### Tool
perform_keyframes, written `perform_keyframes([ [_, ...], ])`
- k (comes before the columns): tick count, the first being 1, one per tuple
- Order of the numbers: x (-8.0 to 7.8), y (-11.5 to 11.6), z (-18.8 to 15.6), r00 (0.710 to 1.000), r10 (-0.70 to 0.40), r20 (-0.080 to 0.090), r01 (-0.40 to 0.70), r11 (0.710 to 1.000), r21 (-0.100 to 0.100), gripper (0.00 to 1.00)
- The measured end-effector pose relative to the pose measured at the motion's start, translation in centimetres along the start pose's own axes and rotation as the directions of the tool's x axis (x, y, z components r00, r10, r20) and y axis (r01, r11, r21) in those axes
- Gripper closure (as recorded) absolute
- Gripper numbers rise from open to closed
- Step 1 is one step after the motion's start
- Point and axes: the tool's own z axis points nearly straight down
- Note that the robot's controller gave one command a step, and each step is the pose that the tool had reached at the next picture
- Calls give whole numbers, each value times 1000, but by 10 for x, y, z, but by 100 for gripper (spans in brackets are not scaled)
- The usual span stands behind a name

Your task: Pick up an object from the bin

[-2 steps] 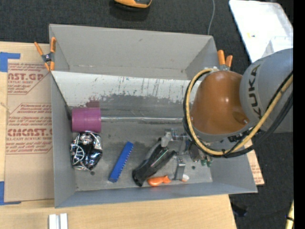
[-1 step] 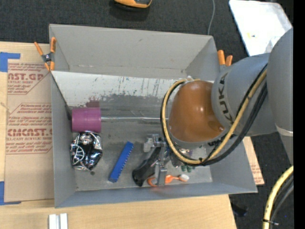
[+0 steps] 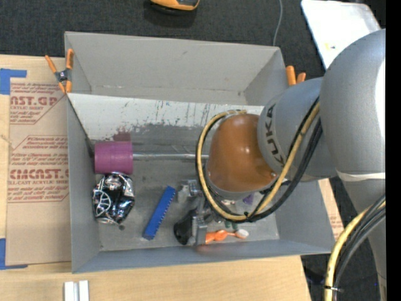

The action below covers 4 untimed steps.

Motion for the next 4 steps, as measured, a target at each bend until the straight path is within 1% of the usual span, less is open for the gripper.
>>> perform_keyframes([
  [1,12,-27,18,999,-33,-4,33,999,-1,100],
  [4,12,-27,18,999,-34,-4,34,999,-1,100],
])
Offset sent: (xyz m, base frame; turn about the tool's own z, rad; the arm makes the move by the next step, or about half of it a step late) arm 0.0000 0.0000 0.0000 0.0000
